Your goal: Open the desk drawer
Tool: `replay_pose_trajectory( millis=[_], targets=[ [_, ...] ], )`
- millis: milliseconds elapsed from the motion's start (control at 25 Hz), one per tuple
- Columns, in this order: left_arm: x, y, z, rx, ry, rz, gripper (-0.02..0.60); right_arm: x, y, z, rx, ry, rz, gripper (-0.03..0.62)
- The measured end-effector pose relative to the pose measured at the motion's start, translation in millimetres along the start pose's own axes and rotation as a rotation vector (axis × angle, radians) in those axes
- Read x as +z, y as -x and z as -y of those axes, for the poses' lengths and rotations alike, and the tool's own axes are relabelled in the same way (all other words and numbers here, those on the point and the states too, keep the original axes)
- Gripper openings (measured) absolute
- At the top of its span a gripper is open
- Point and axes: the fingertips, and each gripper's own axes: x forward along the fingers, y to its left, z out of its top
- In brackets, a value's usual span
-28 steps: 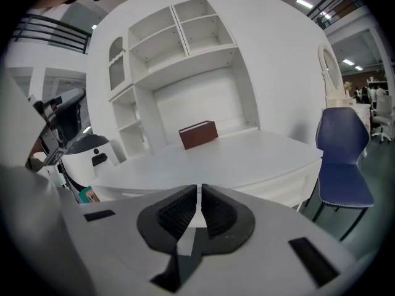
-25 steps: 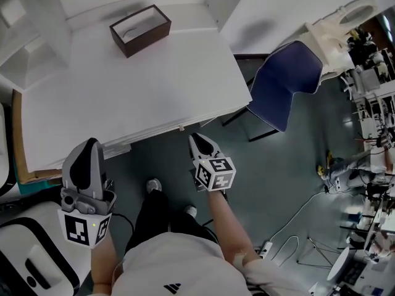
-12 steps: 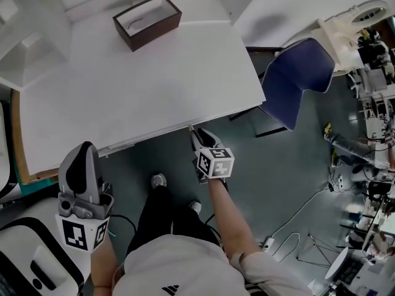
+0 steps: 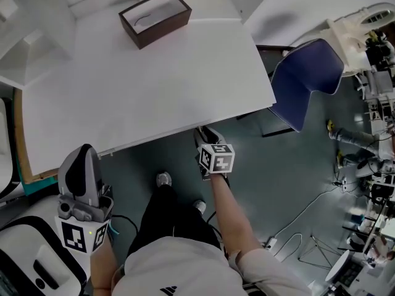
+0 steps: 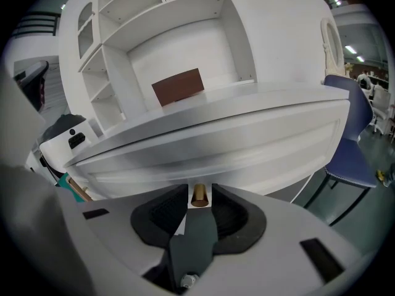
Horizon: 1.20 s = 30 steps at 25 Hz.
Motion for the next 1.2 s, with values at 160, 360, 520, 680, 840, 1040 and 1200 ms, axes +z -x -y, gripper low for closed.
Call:
replay_pose_trajectory(
  millis=[160,360,520,680,840,1040,1200],
  targets=[
    [-1,3,-3,0.004,-0.008,-0.007,0.005,1,-5,-1,-0.025,0.034,-0.02,0.067],
    [0,6,-3,0.008,-0.008,-0.005,0.005,2,-4,-1,-0.037,0.04,-0.017,0.071],
    [1,12,4,0.006,-0.008,-0.003,0.005,-2,-1,-1,-0.04,0.05,-0.022,0.069],
    [6,17,11,0.012,-0.013,0.005,0.005,-9,7,0,-0.04,0.051,-0.03,0.068],
    [12,27,19,0.026,-0.019,0.015,0.005,-20,18,-1,-0.033,0.058,-0.041,0.067],
    [20,41,34,0.044,-0.025,0.025,0.005,-38,35,0,-0.028,0.065,-0.06,0.067],
    [26,51,45,0.063,-0.026,0.033,0.005,-52,49,-1,-0.018,0.07,-0.072,0.067]
  ],
)
